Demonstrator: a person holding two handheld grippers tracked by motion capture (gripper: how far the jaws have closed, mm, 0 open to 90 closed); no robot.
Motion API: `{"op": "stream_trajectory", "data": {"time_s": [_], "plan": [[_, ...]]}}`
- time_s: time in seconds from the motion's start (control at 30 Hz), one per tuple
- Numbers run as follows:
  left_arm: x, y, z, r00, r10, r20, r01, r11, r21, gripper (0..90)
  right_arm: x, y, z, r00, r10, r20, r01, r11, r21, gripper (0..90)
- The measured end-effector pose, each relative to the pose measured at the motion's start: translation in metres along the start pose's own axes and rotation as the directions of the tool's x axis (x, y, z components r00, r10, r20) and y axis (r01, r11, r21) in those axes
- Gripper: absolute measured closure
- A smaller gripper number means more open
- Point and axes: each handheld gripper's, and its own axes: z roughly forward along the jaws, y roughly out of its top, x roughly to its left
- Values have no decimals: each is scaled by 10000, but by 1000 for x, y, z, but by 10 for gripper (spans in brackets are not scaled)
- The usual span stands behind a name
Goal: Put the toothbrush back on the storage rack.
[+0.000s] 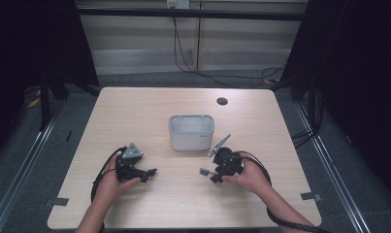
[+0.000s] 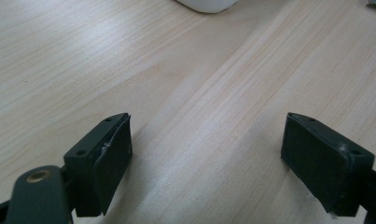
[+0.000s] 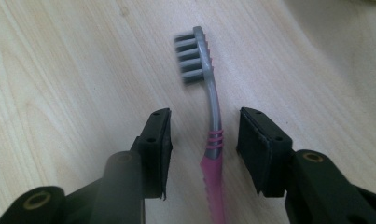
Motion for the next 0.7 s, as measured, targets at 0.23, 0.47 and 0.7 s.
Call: {"op": "stream_trajectory", "data": {"time_s": [0.23, 0.47, 0.7], "plan": [[0, 0, 0, 10000, -7, 0, 7, 10000, -7, 162, 3, 5, 0, 9999, 116, 88, -120, 9991, 395, 654], [0, 0, 0, 10000, -35, 19, 35, 10000, -9, 162, 7, 10, 2, 9982, -122, 592, 76, 9970, 769, 768], [0, 0, 0, 10000, -11, 11, 11, 10000, 0, 162, 9, 13, 2, 9984, 210, 521, -257, 9955, 917, 839]]}}
